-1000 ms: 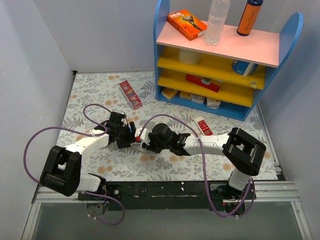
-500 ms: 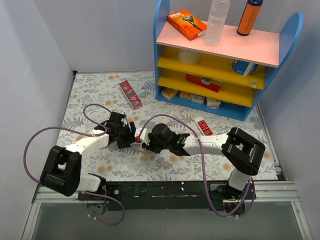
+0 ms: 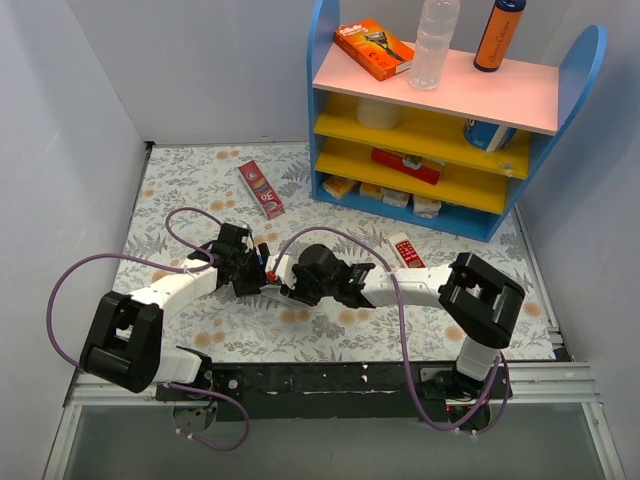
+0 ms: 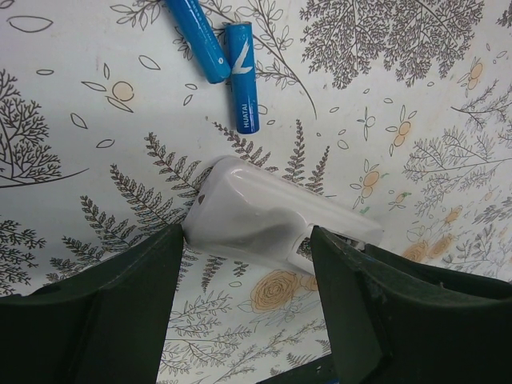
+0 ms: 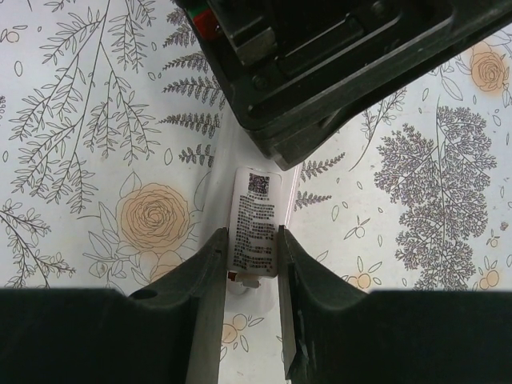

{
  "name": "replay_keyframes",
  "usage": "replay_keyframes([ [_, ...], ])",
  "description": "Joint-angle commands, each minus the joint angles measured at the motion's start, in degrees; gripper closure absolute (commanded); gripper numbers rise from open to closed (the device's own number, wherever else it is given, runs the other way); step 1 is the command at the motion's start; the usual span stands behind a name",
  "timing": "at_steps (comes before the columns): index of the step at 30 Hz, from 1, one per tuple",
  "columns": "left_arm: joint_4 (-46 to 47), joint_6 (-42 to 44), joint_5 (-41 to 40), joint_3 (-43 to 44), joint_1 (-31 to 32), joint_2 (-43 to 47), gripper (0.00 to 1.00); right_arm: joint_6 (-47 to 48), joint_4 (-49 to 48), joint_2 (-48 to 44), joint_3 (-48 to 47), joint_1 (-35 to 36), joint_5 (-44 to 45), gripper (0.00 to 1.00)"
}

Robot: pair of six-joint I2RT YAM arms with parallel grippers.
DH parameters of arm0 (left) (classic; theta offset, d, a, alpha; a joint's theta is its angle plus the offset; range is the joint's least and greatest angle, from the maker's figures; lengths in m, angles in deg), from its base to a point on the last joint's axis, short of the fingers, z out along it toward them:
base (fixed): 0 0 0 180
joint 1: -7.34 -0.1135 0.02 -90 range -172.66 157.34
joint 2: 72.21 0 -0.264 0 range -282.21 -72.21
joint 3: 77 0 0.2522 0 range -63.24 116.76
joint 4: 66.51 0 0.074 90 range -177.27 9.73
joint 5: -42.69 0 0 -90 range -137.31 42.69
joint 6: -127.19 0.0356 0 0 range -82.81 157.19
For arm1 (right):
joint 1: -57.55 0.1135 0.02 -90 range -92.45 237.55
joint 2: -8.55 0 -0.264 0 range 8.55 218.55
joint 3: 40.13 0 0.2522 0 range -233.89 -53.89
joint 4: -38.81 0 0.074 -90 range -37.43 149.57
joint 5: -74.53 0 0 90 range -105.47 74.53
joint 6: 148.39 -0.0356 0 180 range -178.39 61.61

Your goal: Load the batteries into the remote control

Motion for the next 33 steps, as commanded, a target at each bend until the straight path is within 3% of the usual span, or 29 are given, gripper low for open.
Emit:
replay_keyframes([
  [1,-0.35,0.45,0.71,1.24,-0.14,0.42,0.36,-0.55,2.01,1.37,-2.46,0.28,-2.01,0.82],
  [21,-0.26,0.36,0.62,1.24,-0.23,0.42,0.36,-0.47,4.56,0.32,-3.51,0.28,-2.10,0.58],
  [33,-0.44,0.28,0.01,1.41,-0.23,0.77,0.36,-0.99,5.00,-0.82,-3.87,0.28,-1.83,0.58],
])
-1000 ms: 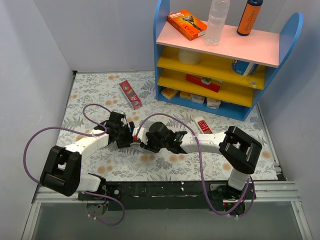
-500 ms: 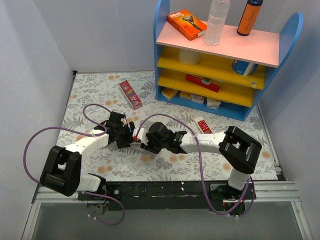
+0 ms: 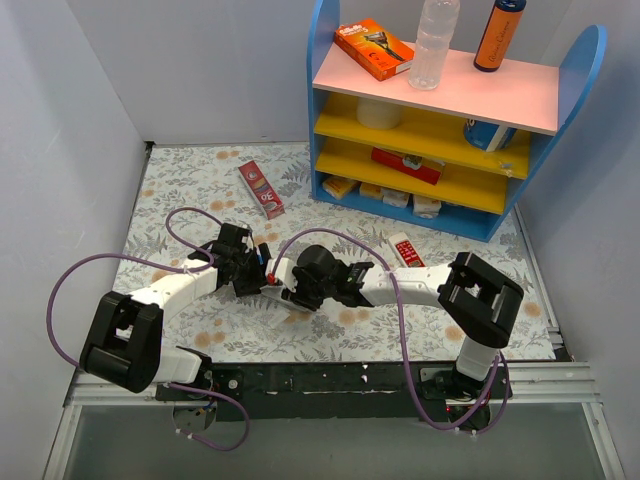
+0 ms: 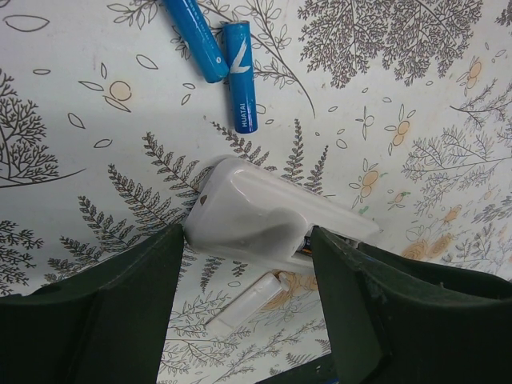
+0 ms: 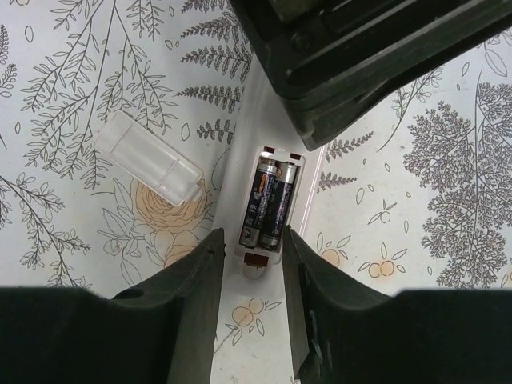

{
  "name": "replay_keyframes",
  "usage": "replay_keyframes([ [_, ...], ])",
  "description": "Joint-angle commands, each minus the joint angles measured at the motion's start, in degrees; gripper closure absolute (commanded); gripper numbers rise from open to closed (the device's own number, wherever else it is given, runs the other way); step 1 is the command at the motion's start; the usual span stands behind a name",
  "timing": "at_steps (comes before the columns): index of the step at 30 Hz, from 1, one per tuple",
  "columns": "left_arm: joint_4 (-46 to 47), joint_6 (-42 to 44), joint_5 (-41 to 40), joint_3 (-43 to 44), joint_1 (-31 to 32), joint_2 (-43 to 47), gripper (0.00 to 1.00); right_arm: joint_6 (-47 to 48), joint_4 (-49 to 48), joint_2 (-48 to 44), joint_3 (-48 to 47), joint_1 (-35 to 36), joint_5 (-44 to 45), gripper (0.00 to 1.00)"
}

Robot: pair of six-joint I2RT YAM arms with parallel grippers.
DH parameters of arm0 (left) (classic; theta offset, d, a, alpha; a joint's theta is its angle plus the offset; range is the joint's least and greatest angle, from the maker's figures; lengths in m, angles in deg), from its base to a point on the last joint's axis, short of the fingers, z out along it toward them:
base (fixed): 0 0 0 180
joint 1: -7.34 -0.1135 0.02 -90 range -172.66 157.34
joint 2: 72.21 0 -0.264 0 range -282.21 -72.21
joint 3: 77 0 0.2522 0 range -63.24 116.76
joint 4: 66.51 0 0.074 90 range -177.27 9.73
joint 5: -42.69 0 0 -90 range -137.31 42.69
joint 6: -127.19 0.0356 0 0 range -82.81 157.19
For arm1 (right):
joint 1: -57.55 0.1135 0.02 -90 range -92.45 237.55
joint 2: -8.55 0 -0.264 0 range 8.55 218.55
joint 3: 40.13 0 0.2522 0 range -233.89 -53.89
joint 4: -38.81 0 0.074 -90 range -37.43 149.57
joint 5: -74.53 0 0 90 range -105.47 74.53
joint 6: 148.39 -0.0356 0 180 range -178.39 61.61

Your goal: Load the batteries into the remote control

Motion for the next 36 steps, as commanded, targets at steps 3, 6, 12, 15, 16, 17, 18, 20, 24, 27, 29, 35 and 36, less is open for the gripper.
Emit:
replay_keyframes([
  [3,-0.55,-0.03,-1.79,1.15,-0.14,2.61,0.31,-1.80,0.50,-3.56,-2.49,0.26,-1.62,0.57],
  [6,-0.55,-0.30,-3.63,1.07,-0.14,5.25,0.25,-3.21,0.67,-5.76,-1.70,0.26,-1.36,0.55],
  [12,-2.30,-1.70,-7.50,-0.08,-0.14,12.35,0.19,-11.71,7.60,-4.90,-5.47,0.08,-1.44,0.59],
  [15,-3.18,-2.49,-10.93,-0.43,-0.14,17.88,0.17,-19.36,9.72,-3.40,-7.58,0.35,-3.73,0.65],
  [16,-3.53,-2.67,-13.98,-0.43,-0.14,19.74,0.16,-20.95,9.81,-2.96,-7.76,0.61,-3.90,0.67],
  [17,-4.06,-2.84,-14.97,-0.60,-0.14,21.41,0.16,-23.49,10.08,-2.52,-8.02,0.70,-4.34,0.67],
  [18,-4.24,-3.02,-16.37,-0.69,-0.14,22.99,0.14,-24.30,10.25,-1.47,-8.46,0.96,-4.35,0.67],
  [20,-4.59,-3.02,-20.33,-1.13,-0.14,28.26,0.12,-26.40,11.74,-0.06,-10.13,1.49,-4.17,0.67],
  [24,-5.47,-3.11,-24.99,-1.74,-0.14,35.74,0.09,-28.52,15.78,4.85,-13.56,1.84,-2.42,0.67],
  [27,-5.38,-3.63,-27.10,-2.36,-0.14,40.14,0.08,-29.14,16.23,6.36,-14.26,1.84,-1.27,0.70],
  [29,-4.51,-4.25,-27.55,-3.50,-0.14,42.42,0.07,-29.49,16.32,6.89,-14.53,1.75,-1.36,0.71],
  [35,-3.45,-4.08,-27.28,-3.77,-0.14,42.17,0.07,-30.46,18.87,10.23,-16.55,2.02,0.57,0.72],
  [36,-3.36,-4.08,-27.20,-3.77,-0.14,41.91,0.07,-30.55,18.52,10.49,-16.55,1.93,0.66,0.71],
])
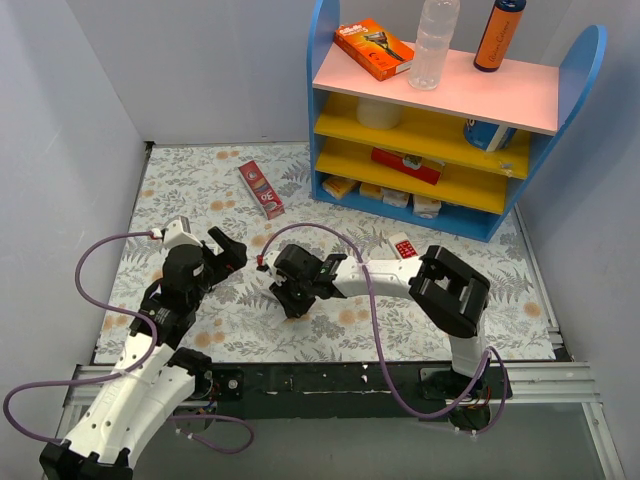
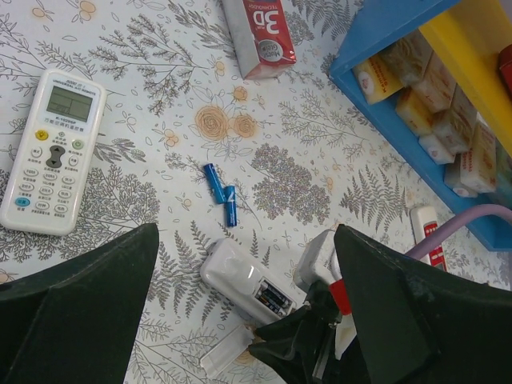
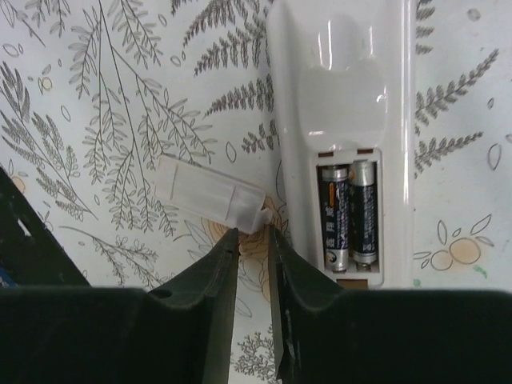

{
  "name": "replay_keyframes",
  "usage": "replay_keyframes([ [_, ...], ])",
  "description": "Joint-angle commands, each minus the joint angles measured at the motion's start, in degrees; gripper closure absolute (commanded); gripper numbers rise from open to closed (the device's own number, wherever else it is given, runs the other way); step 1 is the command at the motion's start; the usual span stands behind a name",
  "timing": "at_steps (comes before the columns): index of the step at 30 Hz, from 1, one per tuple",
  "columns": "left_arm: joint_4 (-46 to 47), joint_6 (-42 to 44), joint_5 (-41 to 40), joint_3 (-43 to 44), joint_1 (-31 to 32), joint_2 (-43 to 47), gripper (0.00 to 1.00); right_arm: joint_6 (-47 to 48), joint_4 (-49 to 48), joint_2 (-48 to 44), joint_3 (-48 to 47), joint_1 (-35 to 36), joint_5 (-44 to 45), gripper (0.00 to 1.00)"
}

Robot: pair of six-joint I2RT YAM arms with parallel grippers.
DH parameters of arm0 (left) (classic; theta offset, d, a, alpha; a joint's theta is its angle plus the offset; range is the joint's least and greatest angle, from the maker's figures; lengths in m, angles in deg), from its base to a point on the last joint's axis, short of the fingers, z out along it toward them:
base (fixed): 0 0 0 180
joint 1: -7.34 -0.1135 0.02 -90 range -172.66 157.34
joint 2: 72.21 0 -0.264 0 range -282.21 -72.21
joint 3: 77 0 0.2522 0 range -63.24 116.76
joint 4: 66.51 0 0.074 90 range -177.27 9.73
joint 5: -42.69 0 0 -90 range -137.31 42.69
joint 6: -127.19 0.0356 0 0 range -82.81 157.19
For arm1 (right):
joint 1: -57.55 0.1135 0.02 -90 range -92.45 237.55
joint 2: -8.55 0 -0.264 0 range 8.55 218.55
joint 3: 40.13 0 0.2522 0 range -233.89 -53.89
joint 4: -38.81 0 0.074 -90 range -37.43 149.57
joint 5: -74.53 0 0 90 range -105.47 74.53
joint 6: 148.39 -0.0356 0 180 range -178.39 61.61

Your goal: Load the batteries into the remote control

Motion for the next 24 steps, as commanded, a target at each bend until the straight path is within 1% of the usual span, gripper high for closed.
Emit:
replay_keyframes([
  [1,1.27,-0.10,-1.27,-0.62,0.12,-0.72,0.07,-1.72,1.10,0.88,-2.63,0.38,1.78,0.71],
  [7,1.27,0.08,-1.53,-0.71,0.12,-0.54,0.07,-2.24,0.31,1.93,-2.98,0.38,3.36,0.69],
  [15,1.45,-0.01,-1.54,-0.71,0.12,-0.63,0.07,-2.07,-0.14,3.16,-4.29,0.47,2.31,0.69],
  [17,1.54,-0.01,-1.45,-0.62,0.03,-0.63,0.07,-1.72,0.21,3.42,-4.56,0.47,2.57,0.71],
  [18,1.54,-0.01,-1.36,-0.71,0.12,-0.46,0.07,-1.72,0.56,3.69,-4.82,0.47,2.66,0.73],
  [21,1.62,-0.01,-1.10,-0.80,0.12,-0.54,0.07,-1.46,0.31,3.08,-4.47,0.55,2.92,0.87],
  [22,1.71,-0.01,-0.75,-0.80,0.12,-0.63,0.07,-1.54,0.04,2.90,-3.95,0.47,2.92,0.95],
  [23,1.89,0.08,-0.66,-0.80,0.03,-0.54,0.07,-1.28,-0.22,2.55,-3.77,0.47,2.83,0.98],
  [24,1.80,0.17,-0.57,-0.80,0.12,-0.72,0.07,-1.28,-0.92,1.59,-3.51,0.47,2.83,0.99],
])
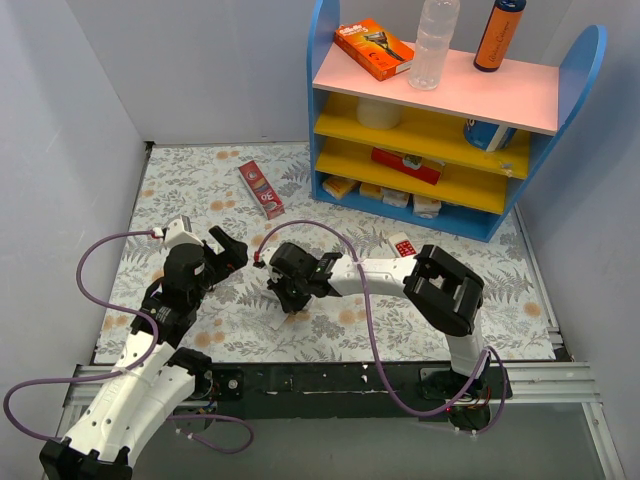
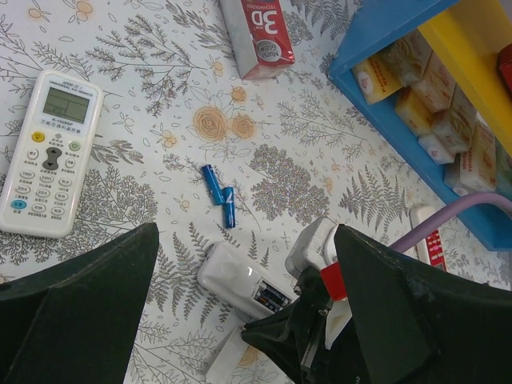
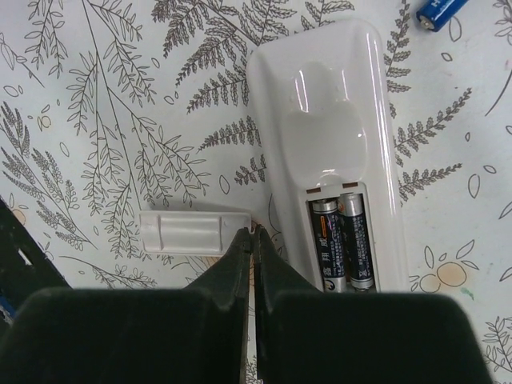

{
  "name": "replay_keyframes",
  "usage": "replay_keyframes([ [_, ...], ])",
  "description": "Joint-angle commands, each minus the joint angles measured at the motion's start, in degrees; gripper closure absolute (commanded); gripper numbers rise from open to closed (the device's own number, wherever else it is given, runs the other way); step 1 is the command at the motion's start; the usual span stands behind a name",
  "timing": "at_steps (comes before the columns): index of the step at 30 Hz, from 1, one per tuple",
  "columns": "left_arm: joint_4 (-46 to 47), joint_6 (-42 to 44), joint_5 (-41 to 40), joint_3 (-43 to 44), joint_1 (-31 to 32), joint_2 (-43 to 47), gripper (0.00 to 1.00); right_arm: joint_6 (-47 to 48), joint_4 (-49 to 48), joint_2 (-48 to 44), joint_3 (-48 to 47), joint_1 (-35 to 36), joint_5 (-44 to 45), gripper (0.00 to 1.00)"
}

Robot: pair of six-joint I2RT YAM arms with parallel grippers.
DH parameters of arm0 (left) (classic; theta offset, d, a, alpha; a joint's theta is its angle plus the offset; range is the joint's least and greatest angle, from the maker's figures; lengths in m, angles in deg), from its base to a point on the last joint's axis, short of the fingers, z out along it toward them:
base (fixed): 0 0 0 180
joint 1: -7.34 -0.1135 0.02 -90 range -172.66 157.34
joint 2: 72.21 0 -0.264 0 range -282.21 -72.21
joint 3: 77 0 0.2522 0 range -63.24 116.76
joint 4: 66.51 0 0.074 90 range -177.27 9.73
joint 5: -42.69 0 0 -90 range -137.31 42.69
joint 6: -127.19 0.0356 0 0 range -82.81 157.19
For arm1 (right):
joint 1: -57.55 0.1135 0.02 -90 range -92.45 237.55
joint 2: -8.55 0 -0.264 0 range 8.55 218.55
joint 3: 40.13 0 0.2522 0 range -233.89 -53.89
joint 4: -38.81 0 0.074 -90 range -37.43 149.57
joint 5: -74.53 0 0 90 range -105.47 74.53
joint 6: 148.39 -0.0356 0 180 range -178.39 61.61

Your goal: Load the batteries into the remote control

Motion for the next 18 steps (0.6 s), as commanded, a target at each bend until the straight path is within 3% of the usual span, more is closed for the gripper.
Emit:
replay_keyframes([
  [1,1.32,0.14,-0.02,-0.78,0.12,0.31,0.07,0.36,-0.86,-1.63,0.08,0.29,0.91,0.99],
  [7,1.93,1.11,4.71,-1.21,0.03,0.75,0.06,3.52,-3.32,-10.67,4.29,0.29,4.24,0.99],
  [10,5.53,4.35,14.10,-2.44,0.12,2.06,0.06,6.33,-7.00,-17.88,8.86,0.29,10.65,0.99],
  [11,8.85,4.89,23.35,-2.97,0.12,2.50,0.05,7.12,-9.63,-19.55,11.48,0.29,13.54,0.99],
  [18,27.41,3.23,54.68,-7.63,0.21,-5.20,0.04,11.43,-23.43,-34.13,22.48,0.29,18.84,0.99],
])
